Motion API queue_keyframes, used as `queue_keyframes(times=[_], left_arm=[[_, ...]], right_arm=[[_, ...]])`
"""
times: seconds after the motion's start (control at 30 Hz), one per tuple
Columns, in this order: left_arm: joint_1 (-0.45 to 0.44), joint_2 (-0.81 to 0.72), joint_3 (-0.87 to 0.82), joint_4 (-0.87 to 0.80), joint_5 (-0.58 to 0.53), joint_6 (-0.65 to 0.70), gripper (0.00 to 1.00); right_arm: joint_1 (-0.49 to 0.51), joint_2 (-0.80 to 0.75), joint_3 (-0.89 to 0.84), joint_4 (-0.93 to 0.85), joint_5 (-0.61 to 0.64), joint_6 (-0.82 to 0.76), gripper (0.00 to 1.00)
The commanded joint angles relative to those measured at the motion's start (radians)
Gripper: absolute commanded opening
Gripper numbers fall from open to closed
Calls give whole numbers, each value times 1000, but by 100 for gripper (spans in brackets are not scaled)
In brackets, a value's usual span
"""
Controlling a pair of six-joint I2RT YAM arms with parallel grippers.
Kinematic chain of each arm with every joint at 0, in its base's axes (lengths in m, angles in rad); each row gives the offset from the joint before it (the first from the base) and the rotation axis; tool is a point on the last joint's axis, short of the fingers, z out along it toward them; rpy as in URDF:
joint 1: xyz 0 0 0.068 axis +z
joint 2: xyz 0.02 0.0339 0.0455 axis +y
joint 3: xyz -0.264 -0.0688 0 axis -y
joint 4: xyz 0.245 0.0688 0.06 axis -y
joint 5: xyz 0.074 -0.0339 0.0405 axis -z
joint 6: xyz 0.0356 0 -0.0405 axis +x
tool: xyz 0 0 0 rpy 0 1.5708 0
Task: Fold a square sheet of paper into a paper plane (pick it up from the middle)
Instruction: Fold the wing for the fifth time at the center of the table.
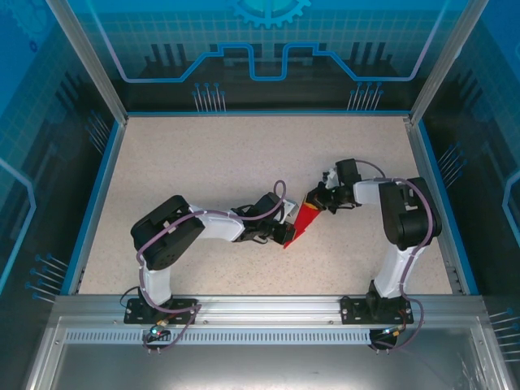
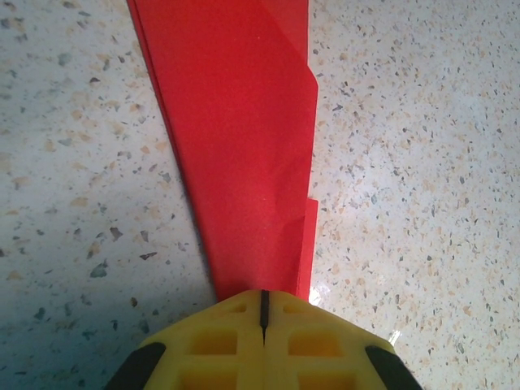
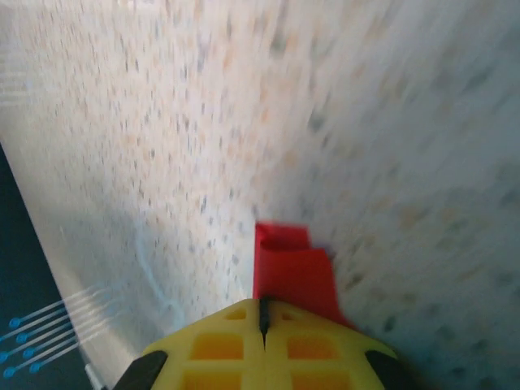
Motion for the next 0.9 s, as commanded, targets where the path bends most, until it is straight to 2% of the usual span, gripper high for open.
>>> queue_keyframes(times=[0.0, 0.43, 0.67, 0.87], left_arm=[[-5, 42, -79, -278, 0, 21, 0], [0, 25, -94, -286, 8, 30, 0], [0, 25, -84, -285, 13, 33, 0], [1, 31, -57, -270, 23, 21, 0]], right_arm=[[-39, 39, 33, 36, 120, -1, 0], [-70, 69, 83, 49, 108, 4, 0], [-90, -2, 87, 40, 92, -16, 0], [-89, -146, 22, -3, 73, -42, 0]])
